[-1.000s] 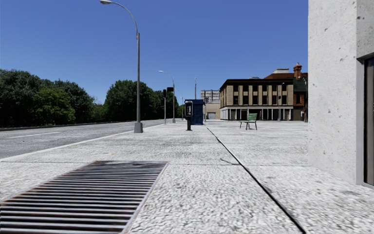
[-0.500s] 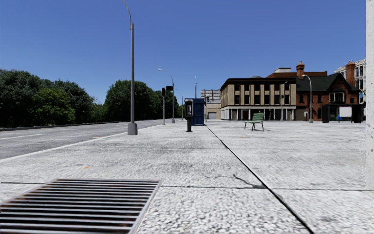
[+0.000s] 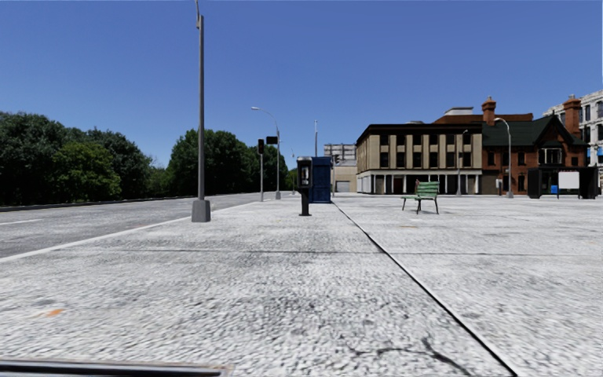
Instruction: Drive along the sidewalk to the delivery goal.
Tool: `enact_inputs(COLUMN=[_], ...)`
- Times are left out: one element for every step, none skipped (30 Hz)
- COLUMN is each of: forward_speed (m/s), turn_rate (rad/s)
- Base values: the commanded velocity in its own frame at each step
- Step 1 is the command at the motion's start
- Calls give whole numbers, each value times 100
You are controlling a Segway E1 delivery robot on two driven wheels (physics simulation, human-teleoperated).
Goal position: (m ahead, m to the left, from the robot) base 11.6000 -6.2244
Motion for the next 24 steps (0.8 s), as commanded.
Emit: enact_inputs(forward_speed=[200, 200, 200, 200, 200, 200, 200, 200, 200, 200, 200, 200, 200, 200, 200, 200, 200, 200, 200, 200, 200, 200, 200, 200], turn_rate=[0, 0, 0, 0, 0, 0, 0, 0, 0, 0, 0, 0, 0, 0, 0, -1, -17, -39, -46, -46, -48, -48, -48, -48])
